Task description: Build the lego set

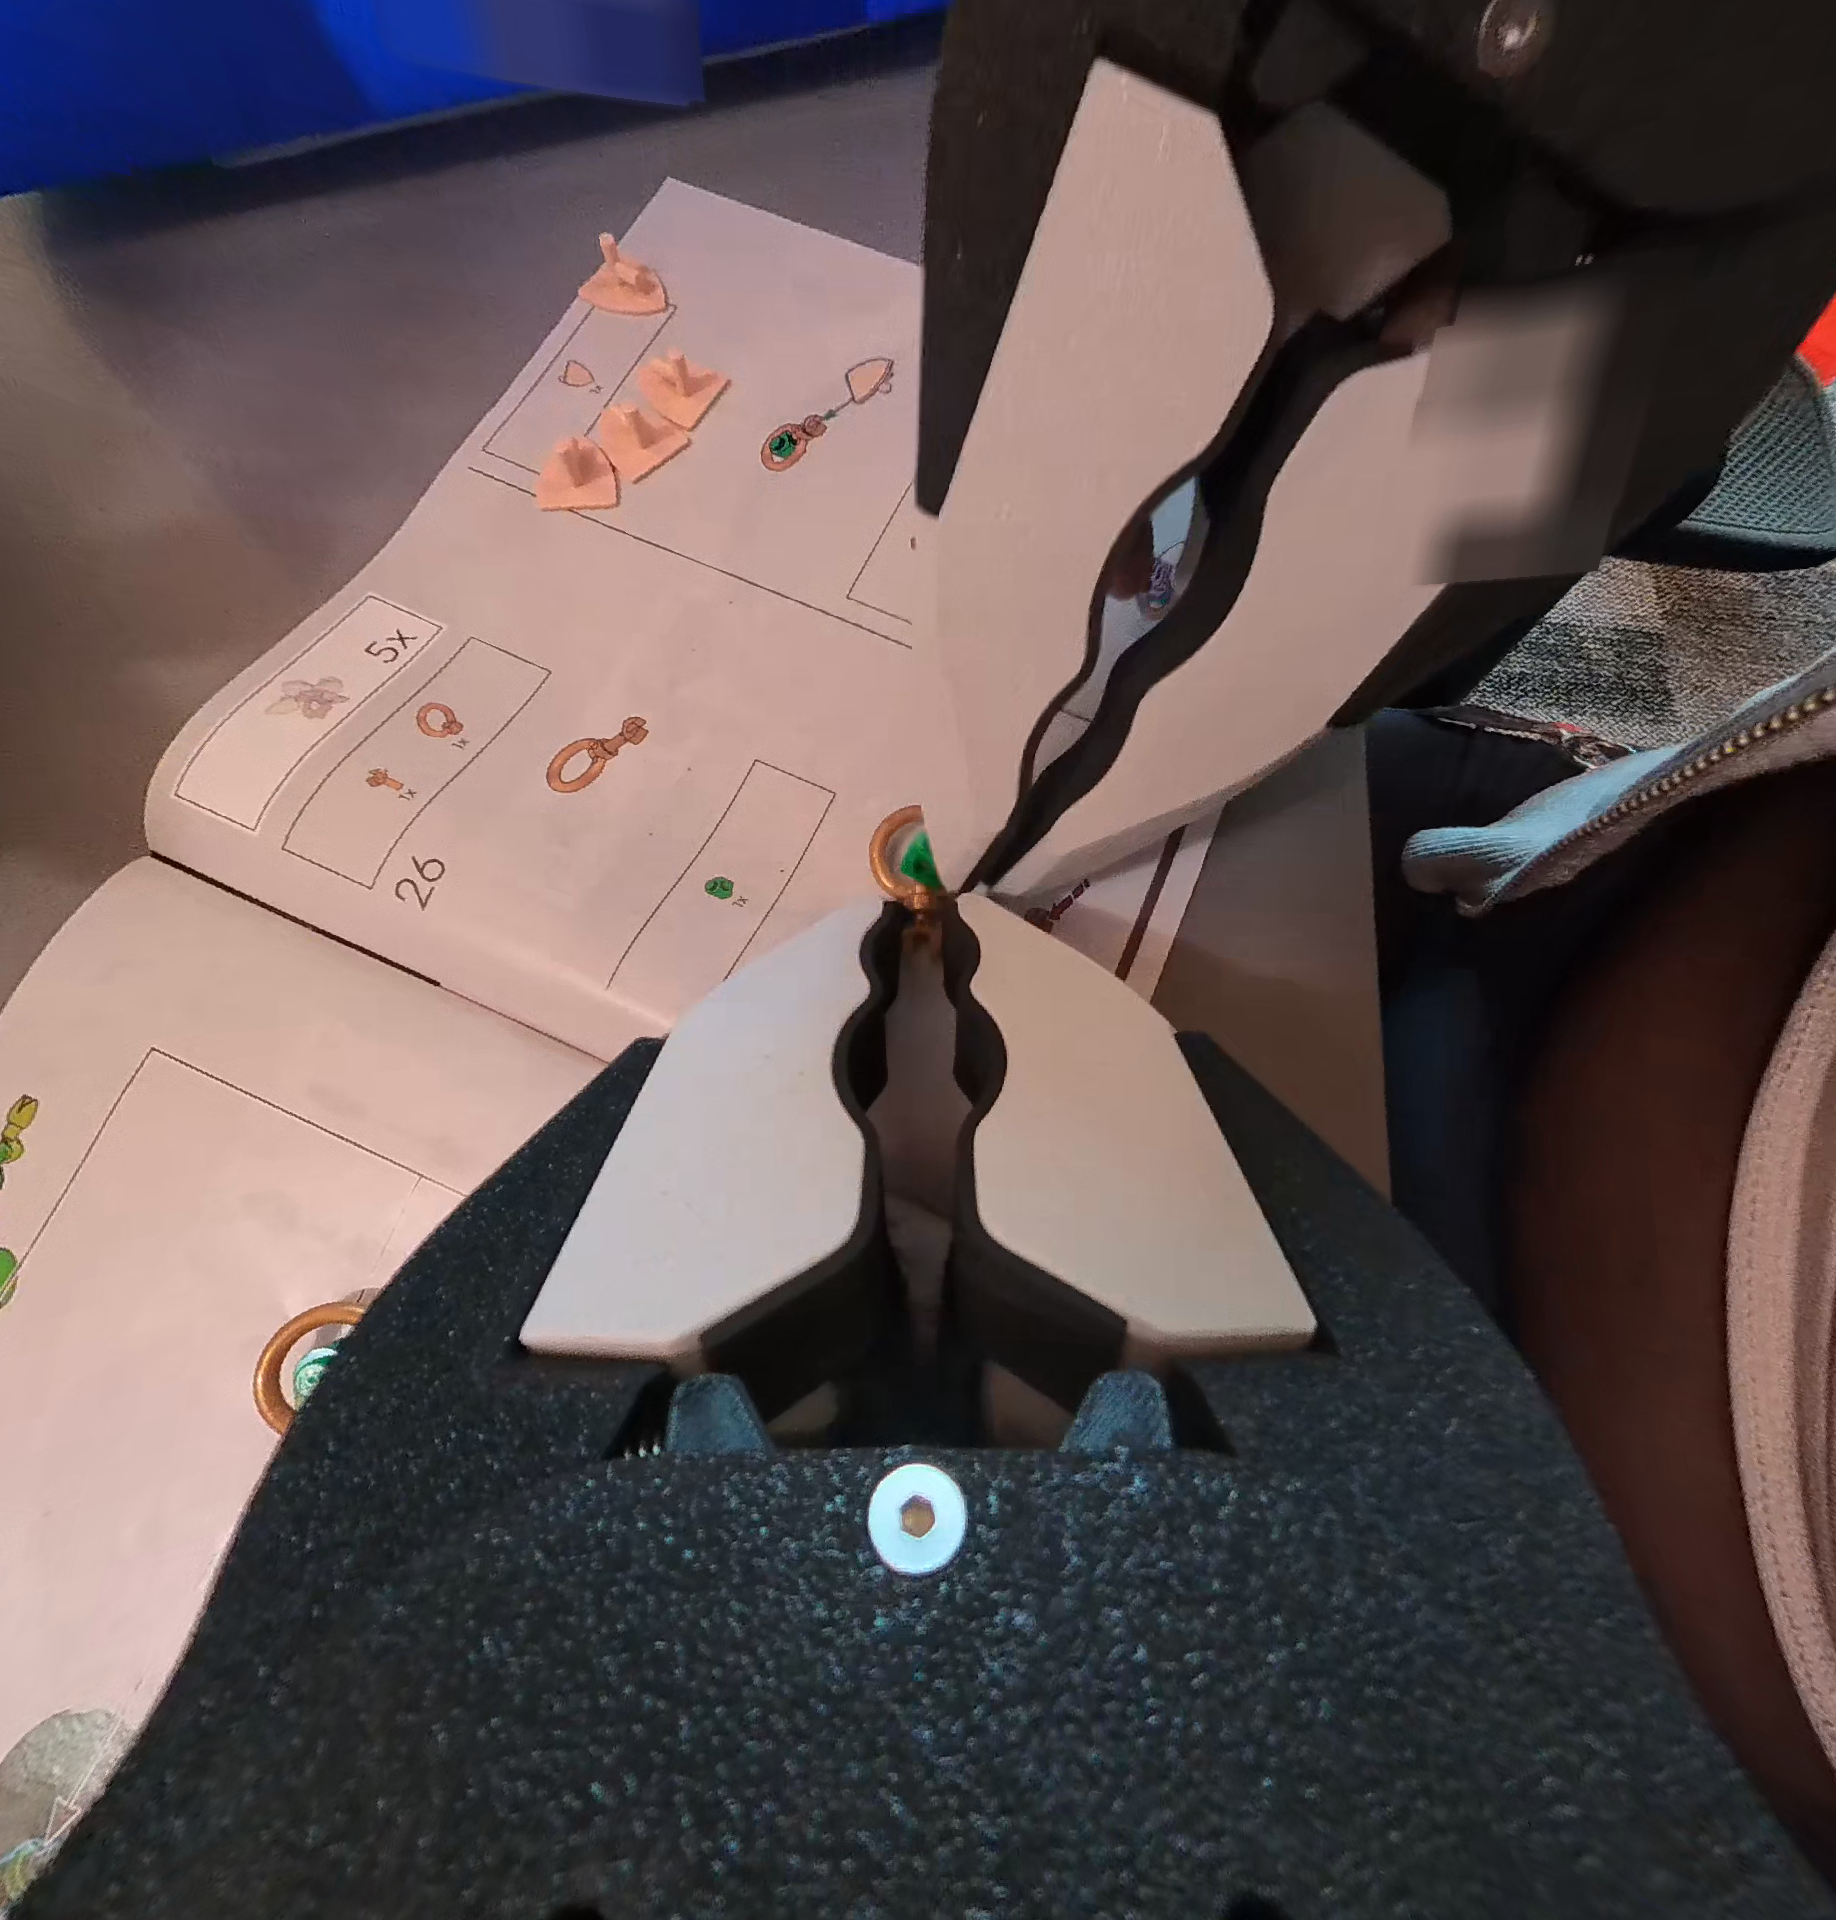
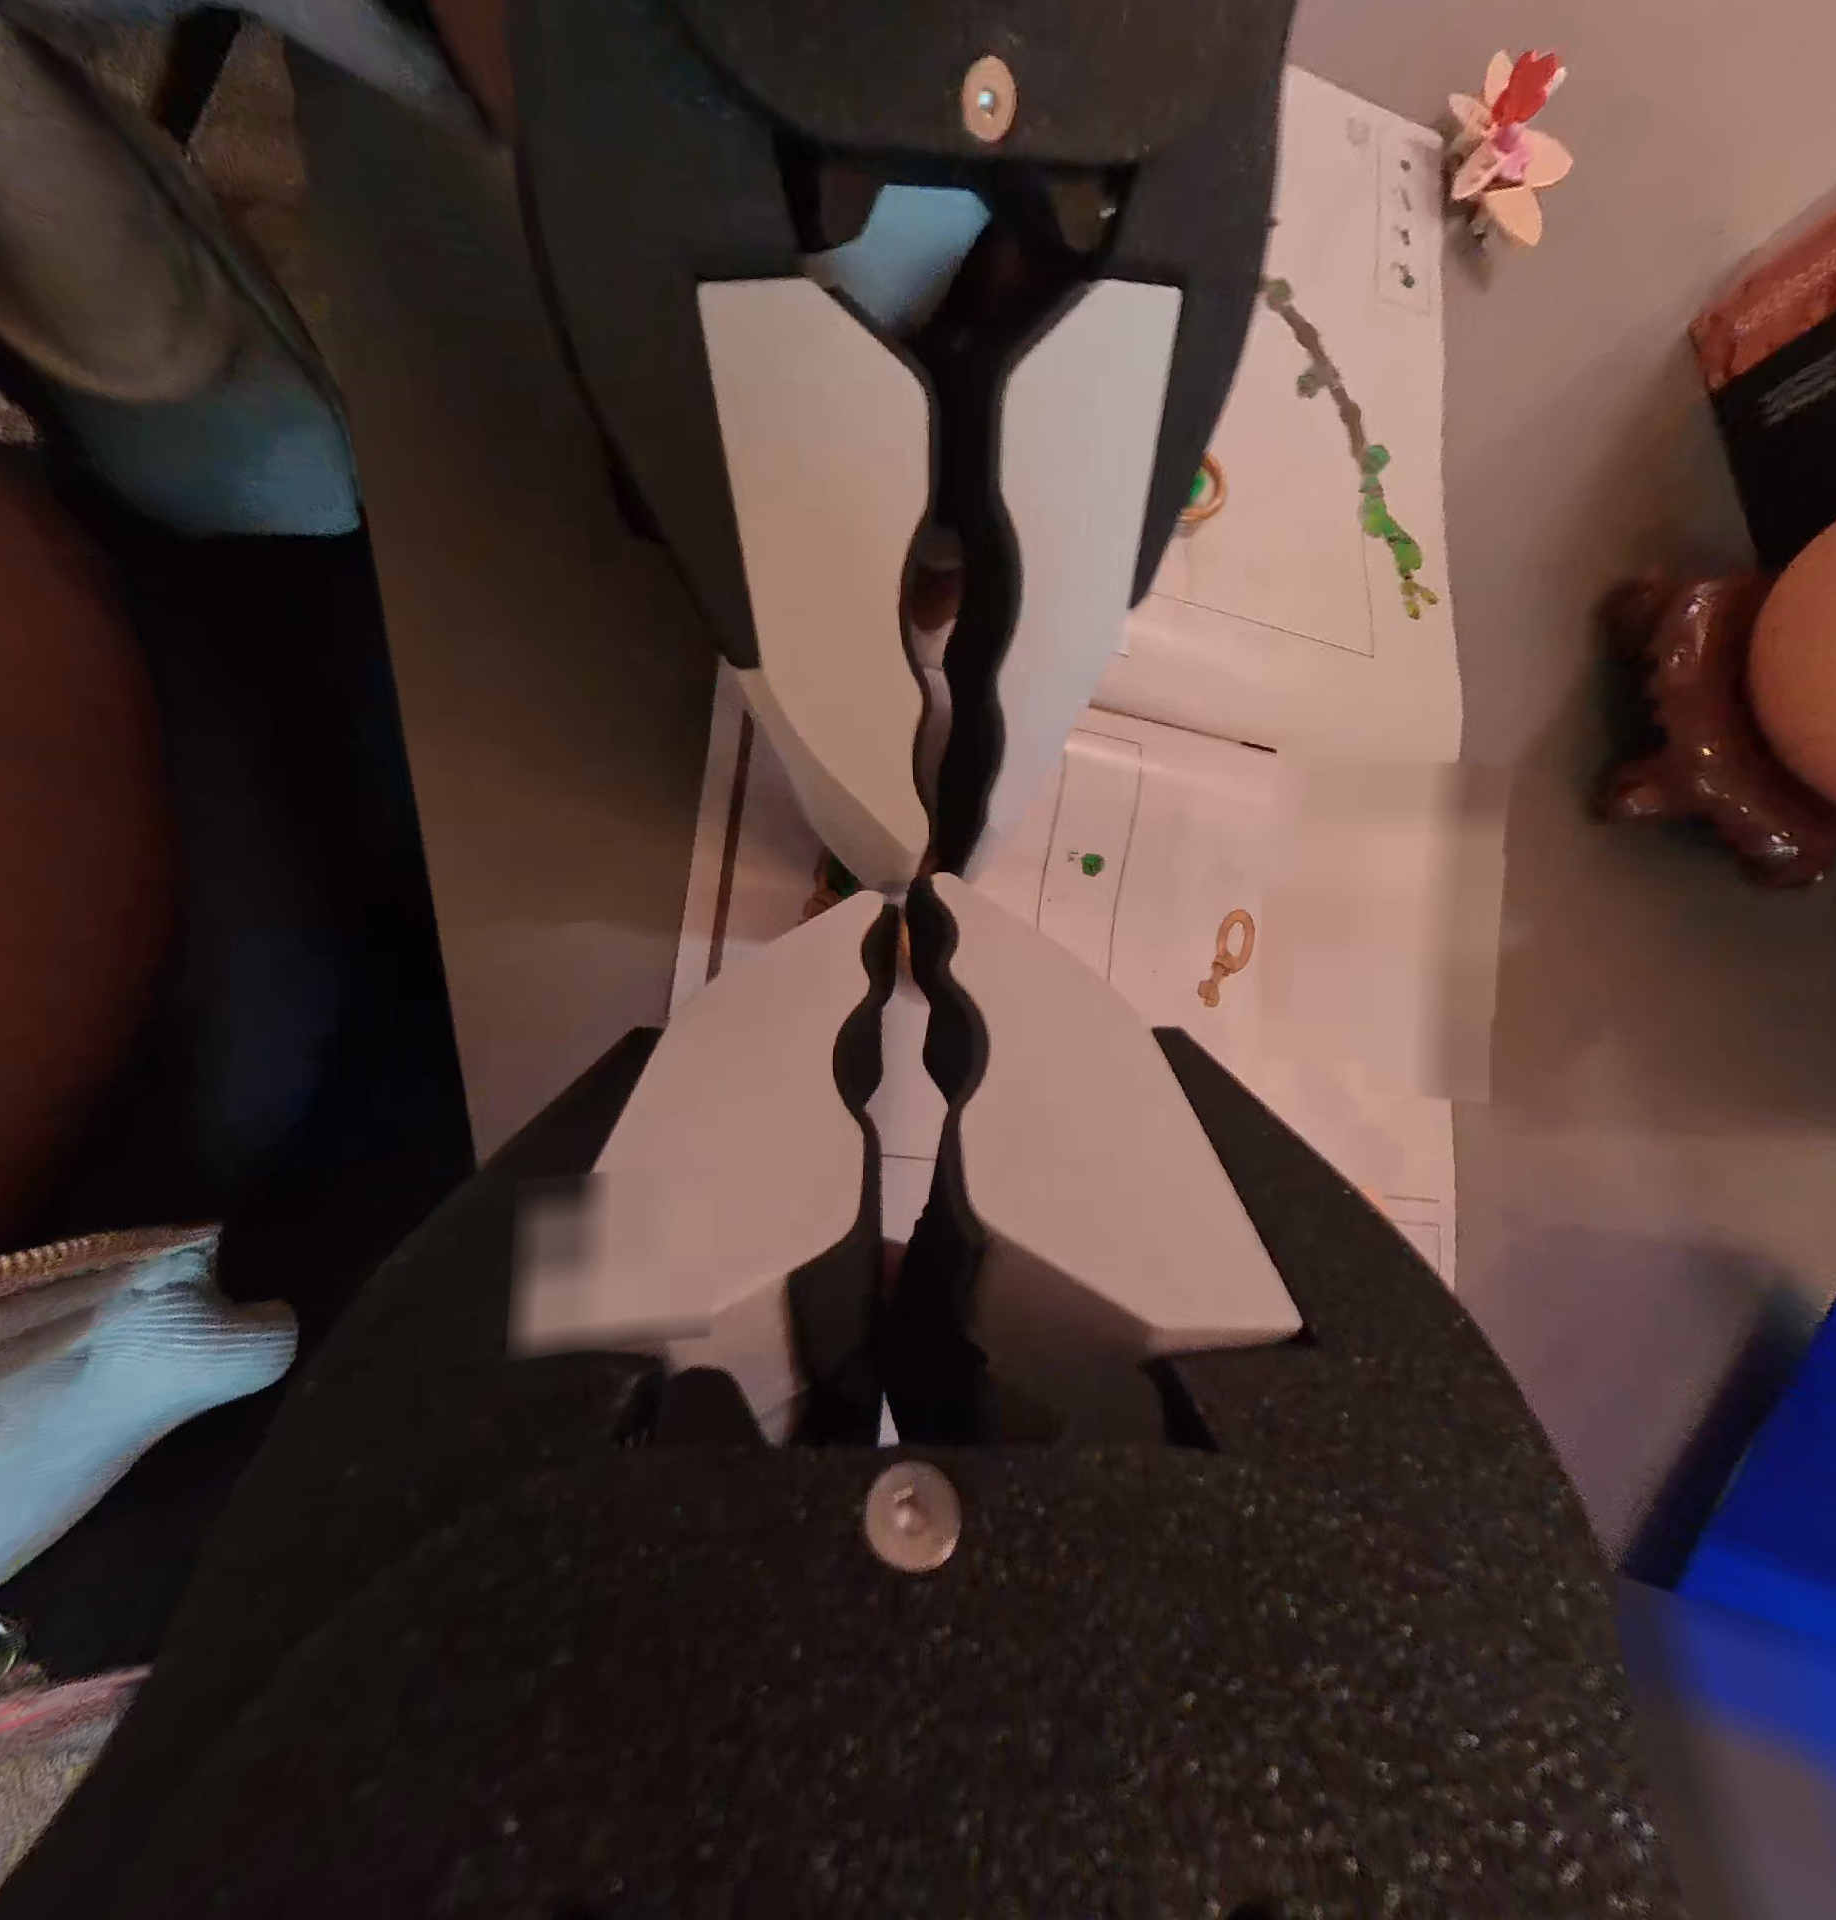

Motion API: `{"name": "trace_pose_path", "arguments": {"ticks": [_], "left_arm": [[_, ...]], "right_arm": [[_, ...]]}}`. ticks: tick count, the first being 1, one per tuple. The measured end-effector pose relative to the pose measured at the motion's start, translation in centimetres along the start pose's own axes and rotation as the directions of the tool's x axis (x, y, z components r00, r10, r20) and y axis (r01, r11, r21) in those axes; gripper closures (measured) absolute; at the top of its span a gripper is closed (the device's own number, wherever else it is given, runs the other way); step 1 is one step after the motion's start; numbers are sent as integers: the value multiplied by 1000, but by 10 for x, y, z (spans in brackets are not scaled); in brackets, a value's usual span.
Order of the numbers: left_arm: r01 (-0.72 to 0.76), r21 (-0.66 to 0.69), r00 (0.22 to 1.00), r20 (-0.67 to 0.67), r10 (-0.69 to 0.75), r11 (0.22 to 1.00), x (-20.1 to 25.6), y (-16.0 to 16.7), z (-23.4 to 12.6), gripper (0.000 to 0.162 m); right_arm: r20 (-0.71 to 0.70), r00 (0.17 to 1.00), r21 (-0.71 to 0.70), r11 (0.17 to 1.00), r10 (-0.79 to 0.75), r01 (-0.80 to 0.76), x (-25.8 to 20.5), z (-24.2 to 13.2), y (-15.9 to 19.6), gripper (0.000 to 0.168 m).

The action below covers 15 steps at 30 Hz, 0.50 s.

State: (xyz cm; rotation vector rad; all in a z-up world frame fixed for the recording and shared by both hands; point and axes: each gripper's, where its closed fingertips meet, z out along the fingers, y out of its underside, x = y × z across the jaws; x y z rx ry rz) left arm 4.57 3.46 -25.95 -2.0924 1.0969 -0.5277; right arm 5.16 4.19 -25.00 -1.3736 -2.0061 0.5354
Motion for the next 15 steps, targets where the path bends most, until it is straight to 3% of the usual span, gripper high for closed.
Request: {"name": "trace_pose_path", "arguments": {"ticks": [5,10,15], "left_arm": [[6,0,1000,-8,-6,1000,0,0,0,155],[6,0,1000,-13,-6,1000,0,0,0,155],[6,0,1000,-15,-6,1000,1,0,0,155]], "right_arm": [[-17,990,83,987,137,-135,12,-14,-1,166],[-6,987,22,987,162,-162,19,-9,14,165],[116,965,55,969,233,-241,18,-3,6,166]]}}
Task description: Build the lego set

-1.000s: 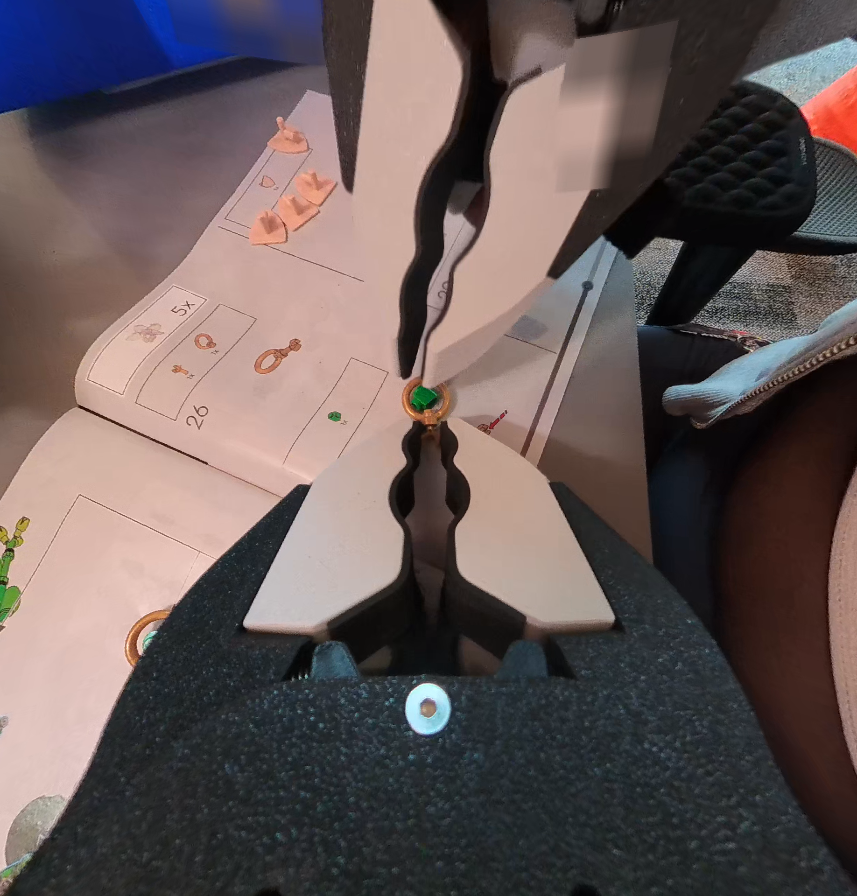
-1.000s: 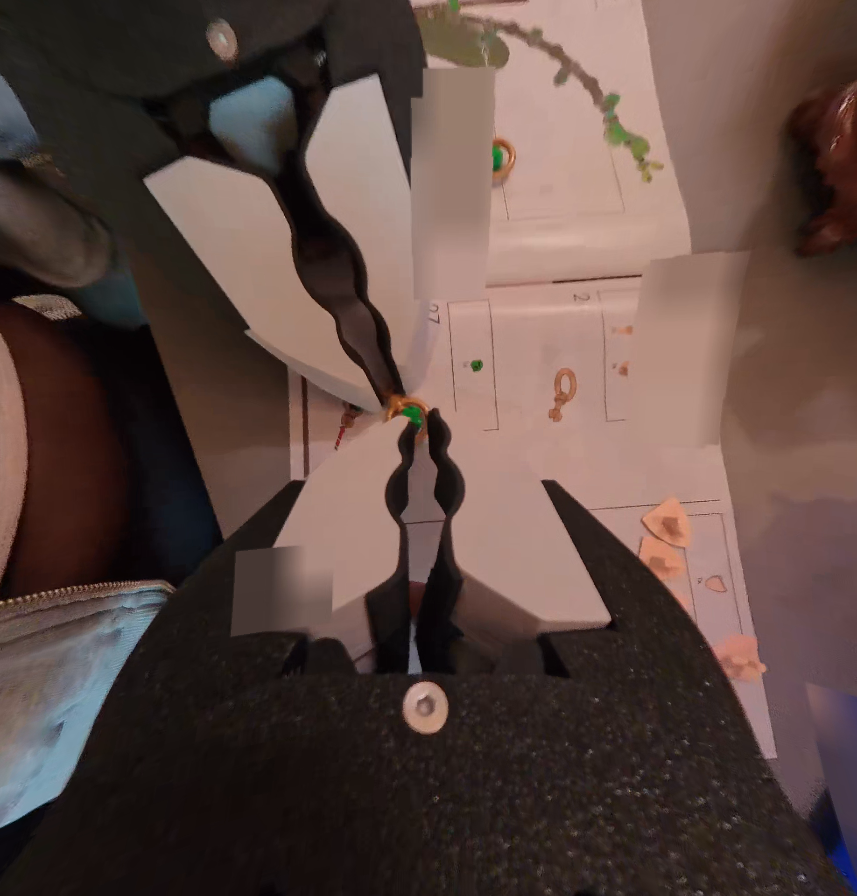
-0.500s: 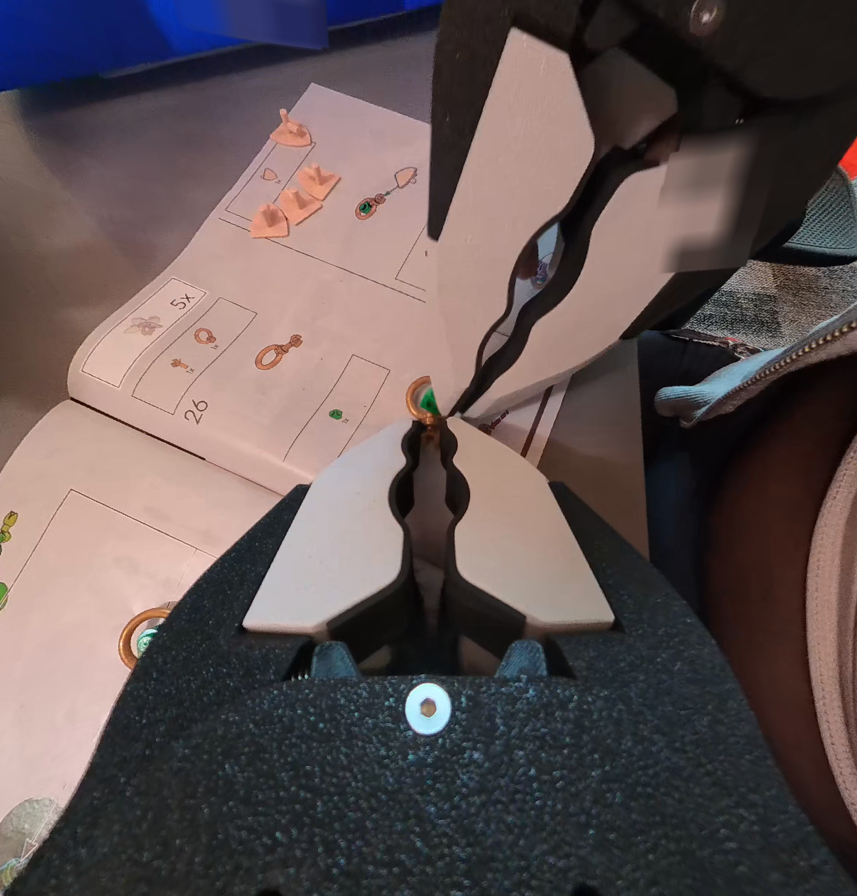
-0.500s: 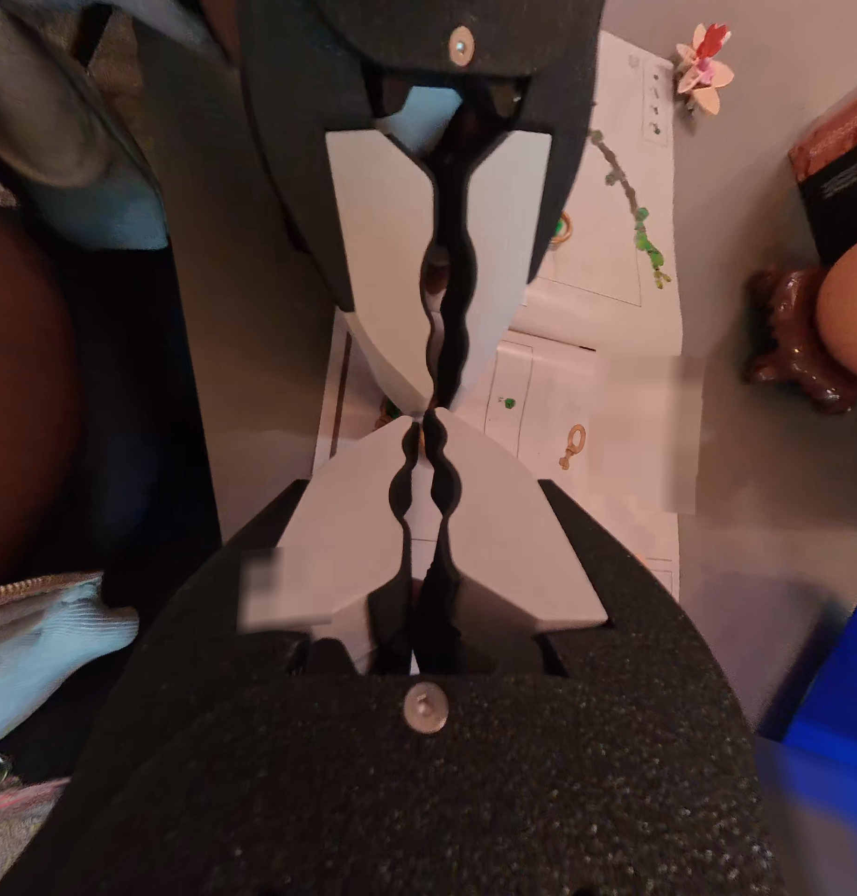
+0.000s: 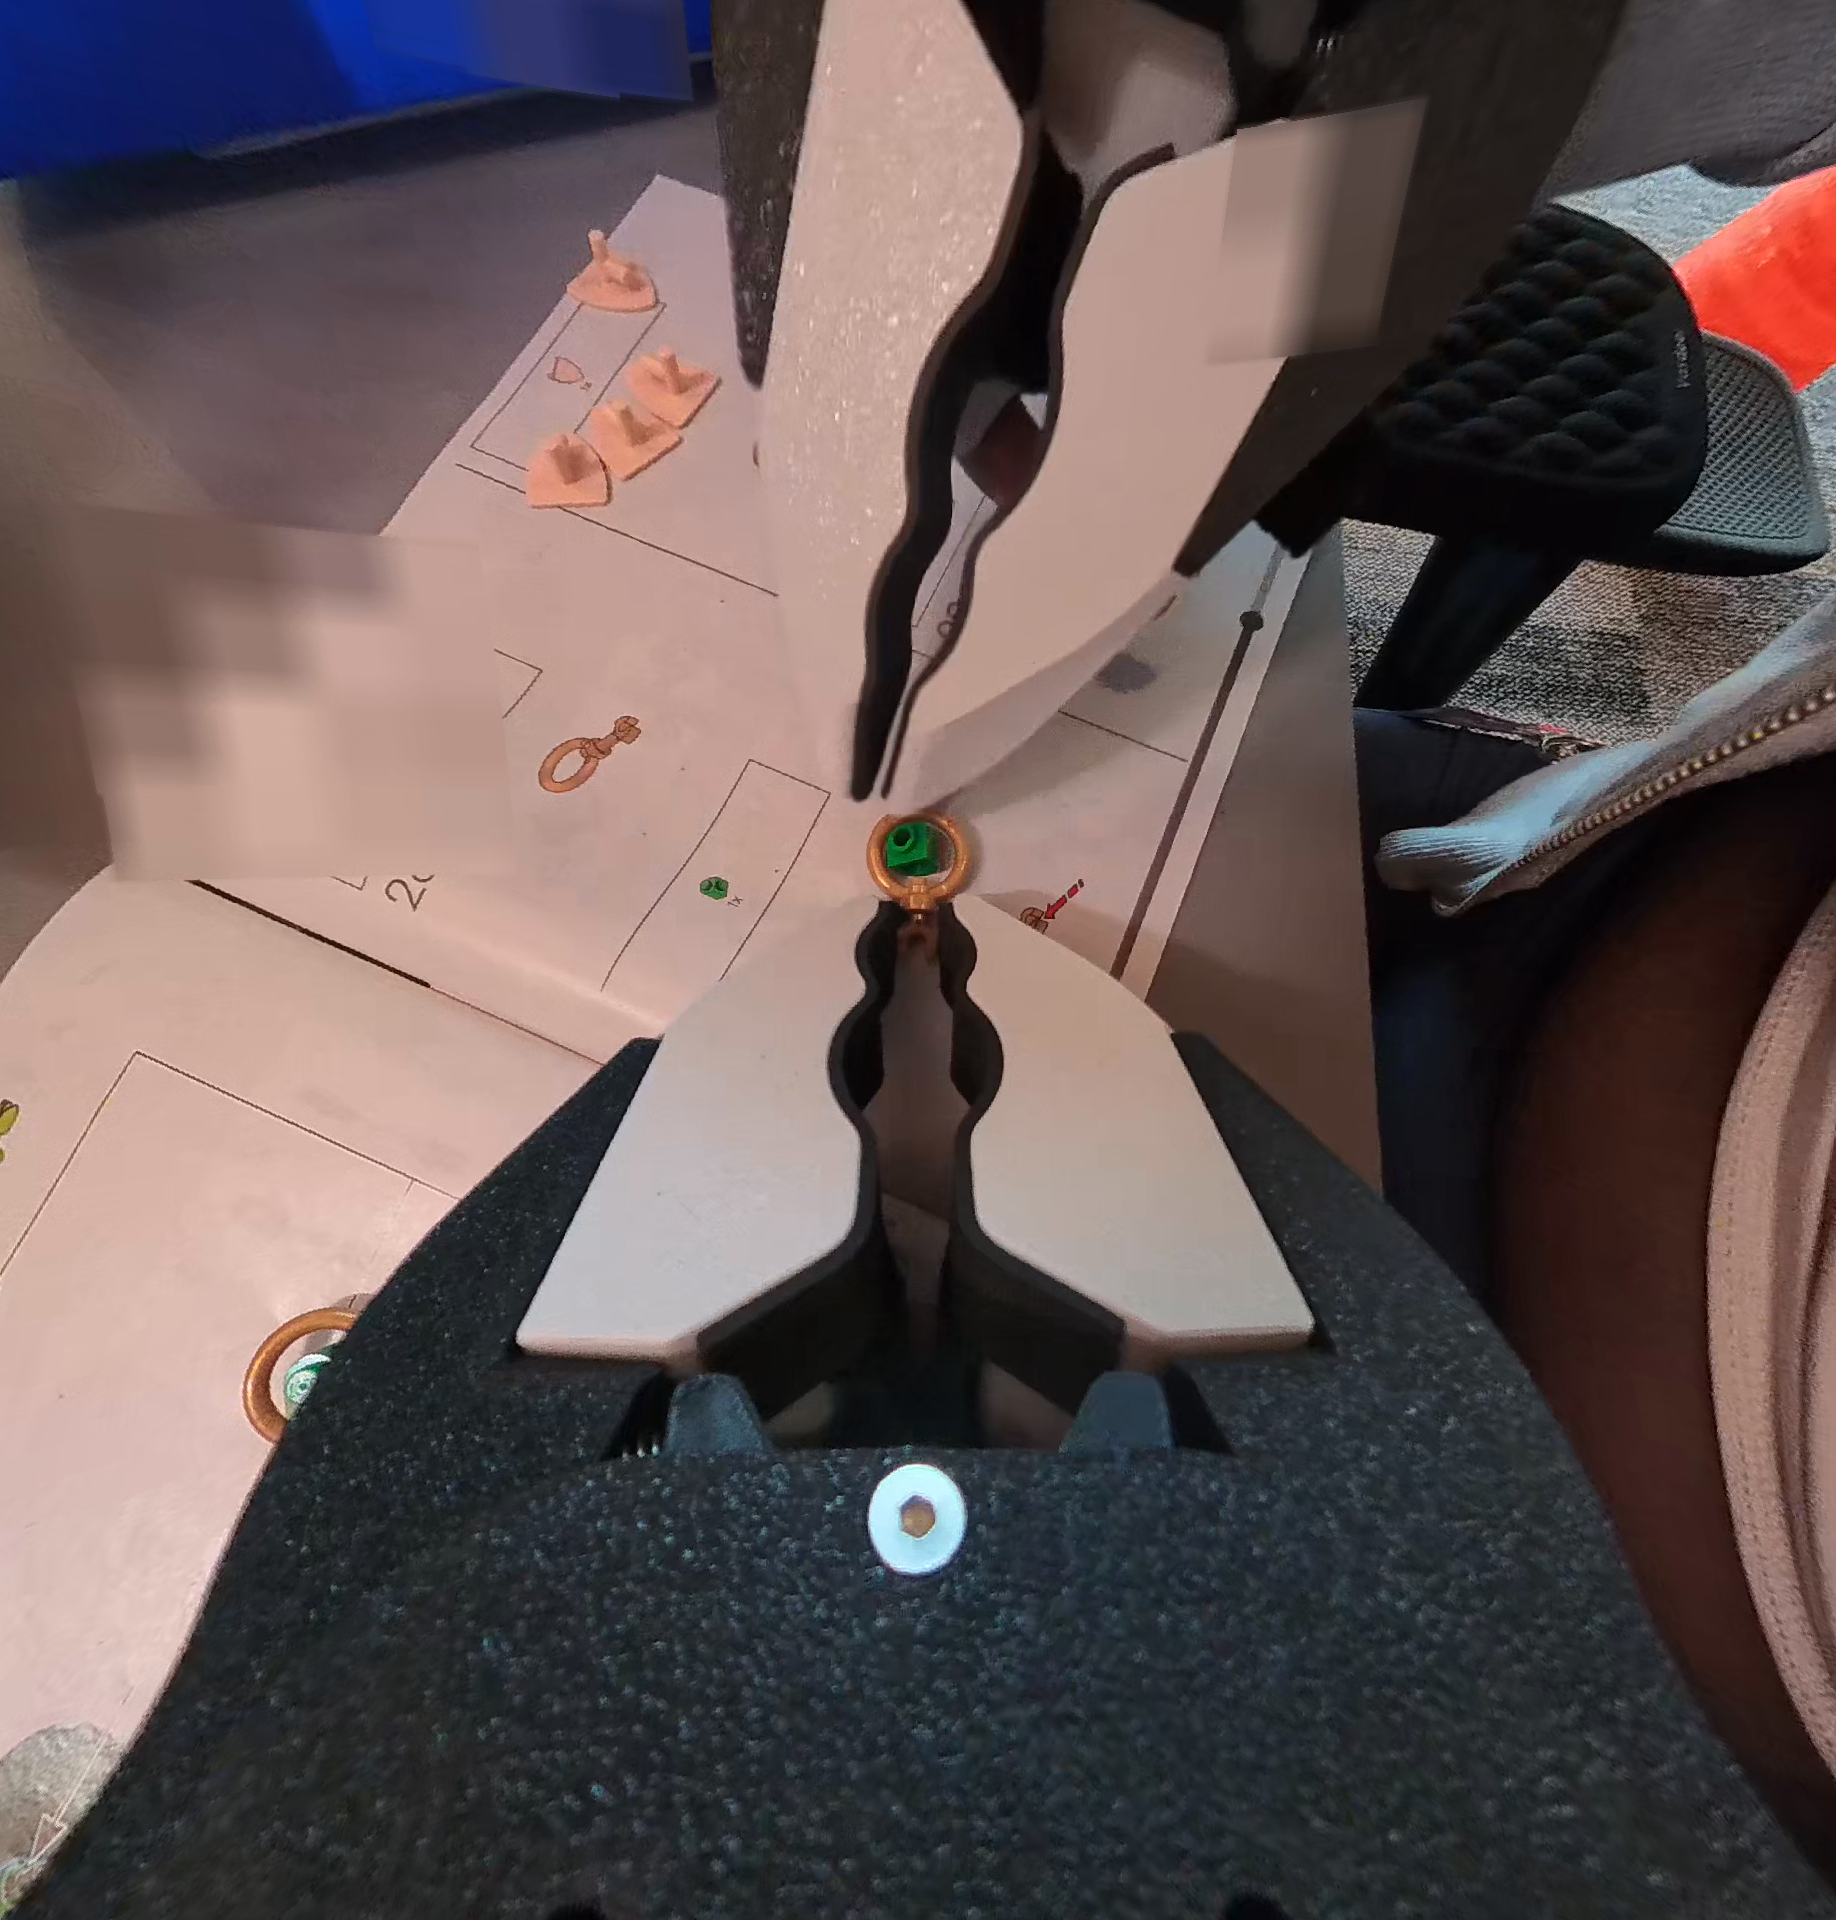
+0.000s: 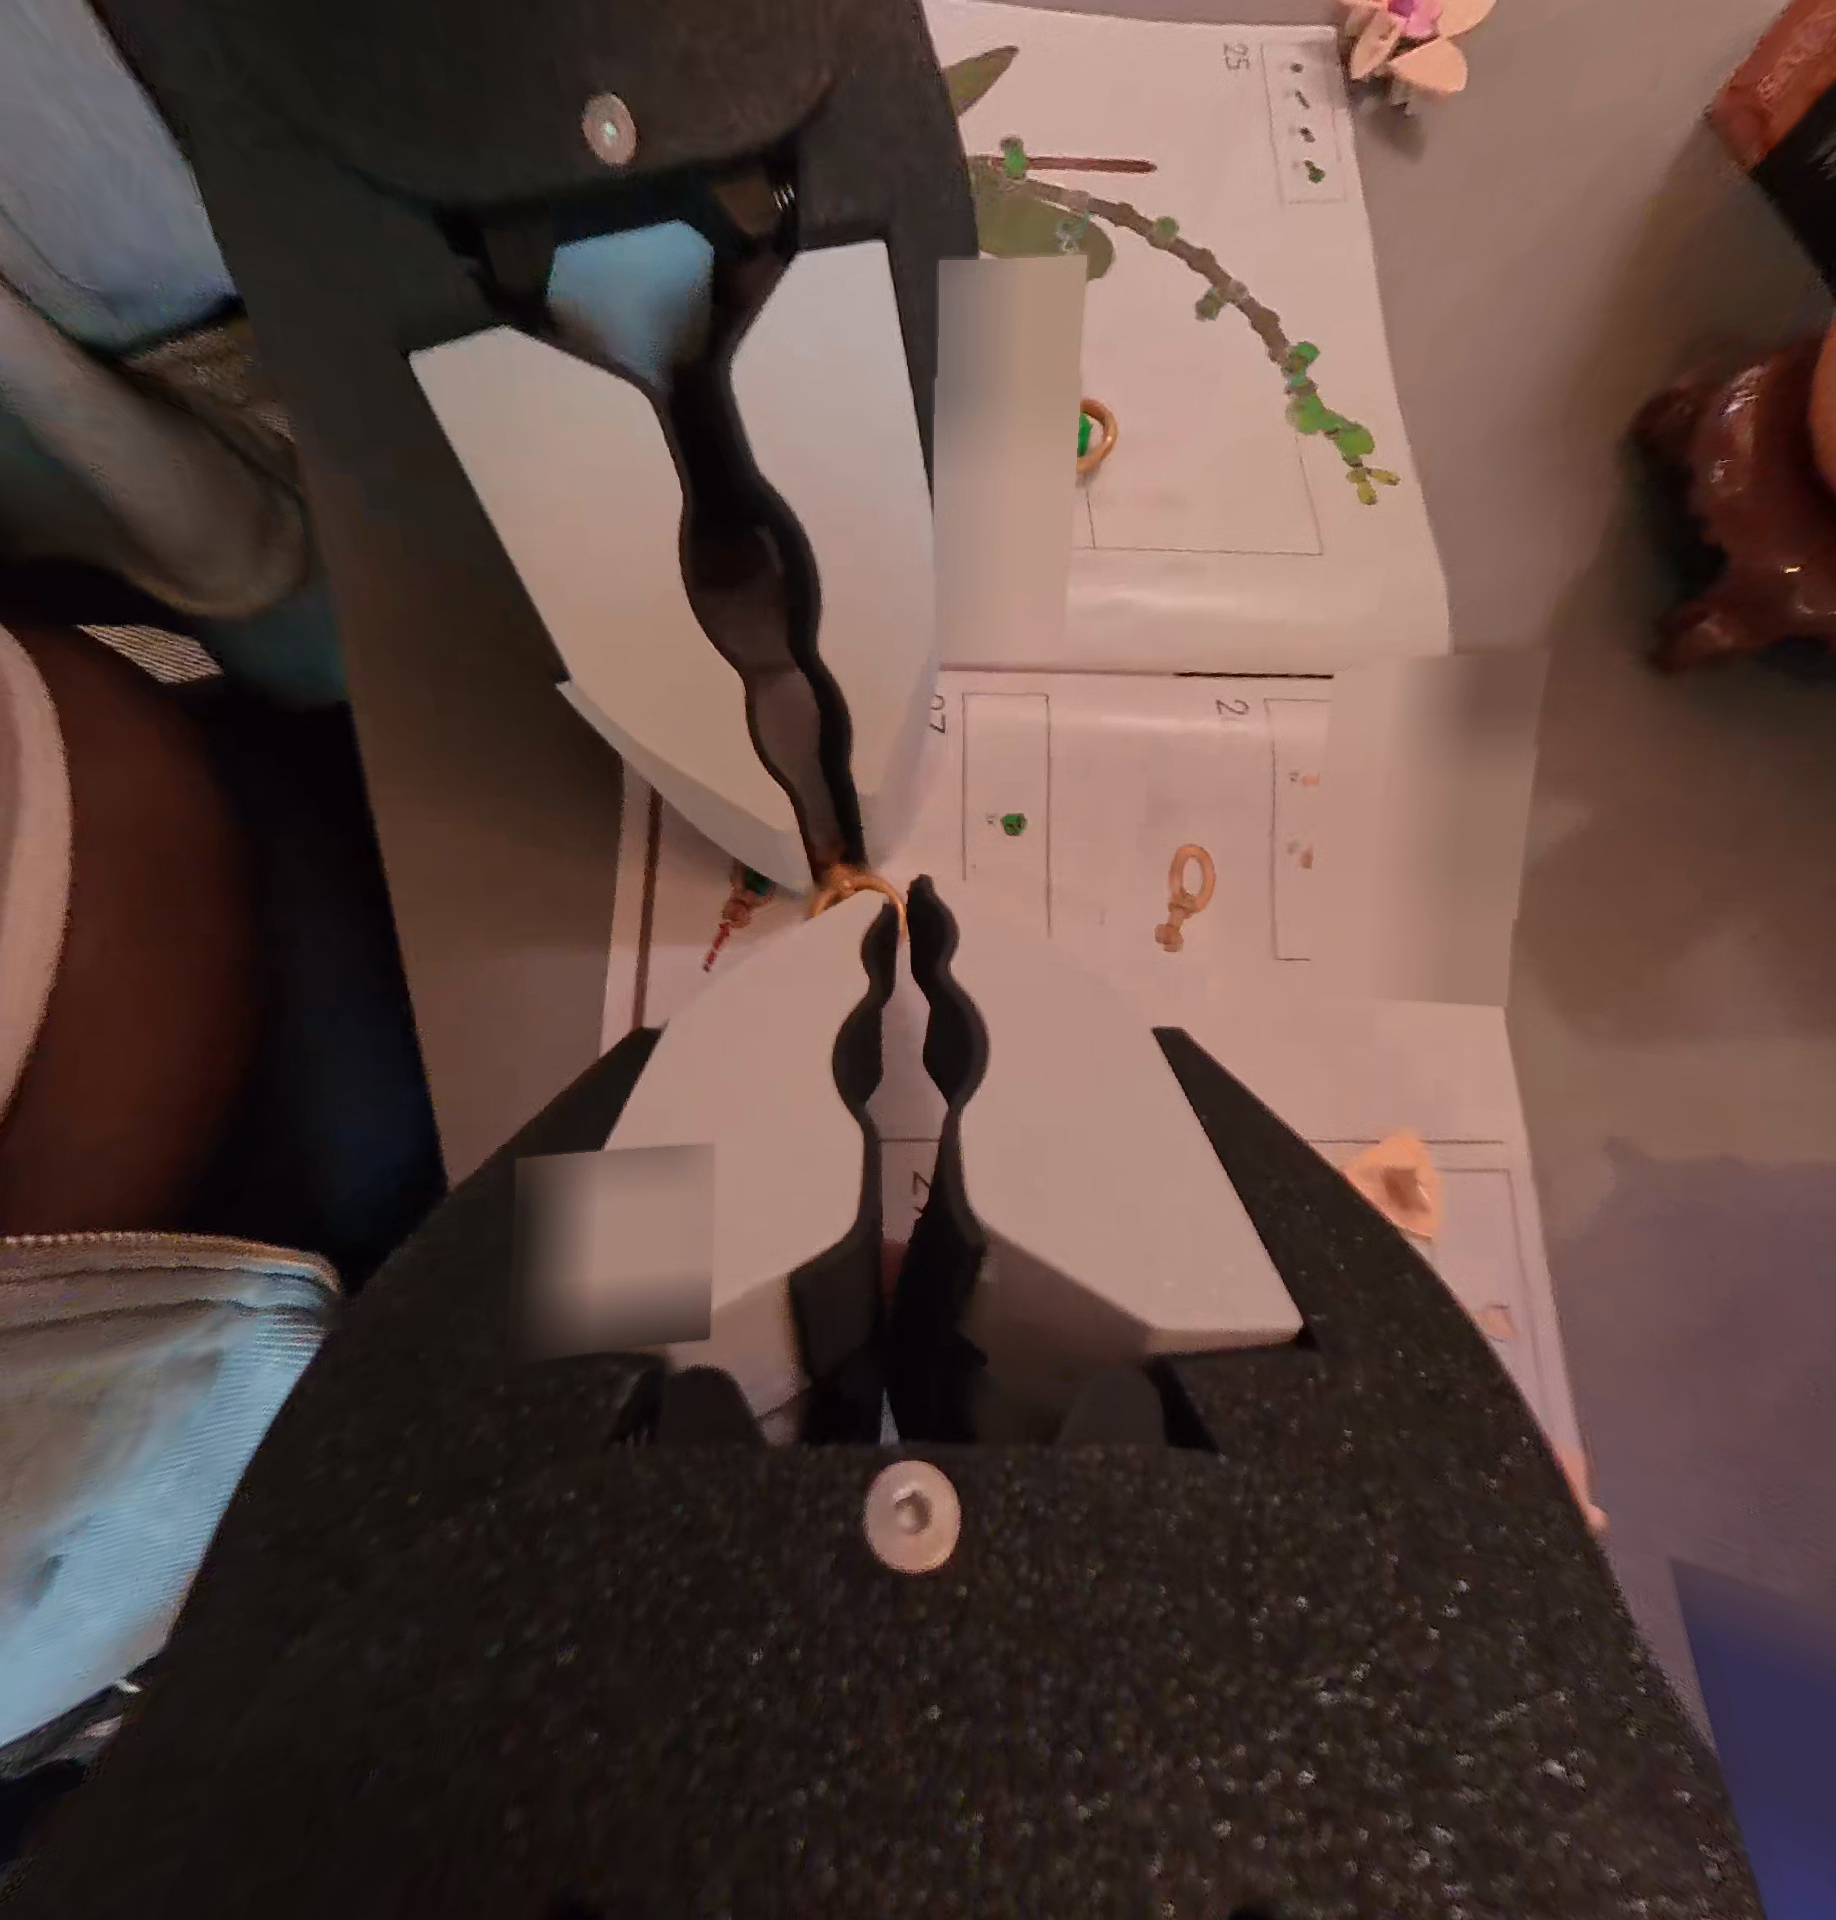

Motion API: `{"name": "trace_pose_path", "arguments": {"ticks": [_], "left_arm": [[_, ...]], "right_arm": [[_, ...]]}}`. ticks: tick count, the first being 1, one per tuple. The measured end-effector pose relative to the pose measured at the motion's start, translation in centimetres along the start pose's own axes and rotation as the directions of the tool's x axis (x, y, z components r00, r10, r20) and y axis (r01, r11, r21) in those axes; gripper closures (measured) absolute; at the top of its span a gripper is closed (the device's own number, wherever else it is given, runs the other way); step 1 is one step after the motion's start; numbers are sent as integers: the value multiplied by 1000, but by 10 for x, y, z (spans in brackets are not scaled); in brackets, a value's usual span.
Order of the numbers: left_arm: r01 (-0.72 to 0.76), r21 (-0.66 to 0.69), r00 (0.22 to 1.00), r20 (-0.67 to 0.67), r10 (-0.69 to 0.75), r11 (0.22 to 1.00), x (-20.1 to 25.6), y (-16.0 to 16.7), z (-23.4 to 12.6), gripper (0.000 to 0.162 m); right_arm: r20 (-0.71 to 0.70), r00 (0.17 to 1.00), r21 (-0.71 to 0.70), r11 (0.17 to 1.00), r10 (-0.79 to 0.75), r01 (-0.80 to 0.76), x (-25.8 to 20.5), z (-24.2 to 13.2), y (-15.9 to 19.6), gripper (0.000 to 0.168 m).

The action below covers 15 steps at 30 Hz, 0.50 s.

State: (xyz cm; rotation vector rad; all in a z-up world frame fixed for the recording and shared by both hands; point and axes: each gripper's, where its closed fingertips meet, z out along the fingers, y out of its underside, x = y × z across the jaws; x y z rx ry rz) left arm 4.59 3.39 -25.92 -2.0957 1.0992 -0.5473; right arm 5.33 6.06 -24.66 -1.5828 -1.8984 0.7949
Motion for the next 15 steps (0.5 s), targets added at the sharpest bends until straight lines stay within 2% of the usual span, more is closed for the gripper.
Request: {"name": "trace_pose_path", "arguments": {"ticks": [3,11,15], "left_arm": [[3,0,1000,-2,-3,1000,0,0,0,155],[5,0,1000,-6,-5,1000,1,0,0,155],[-9,1,1000,6,9,1000,1,0,-1,154]], "right_arm": [[44,999,-17,1000,-4,5,-8,5,1,165],[8,1000,-118,993,-18,19,-6,9,6,158],[1,1000,-113,993,-24,24,-5,10,5,162]]}}
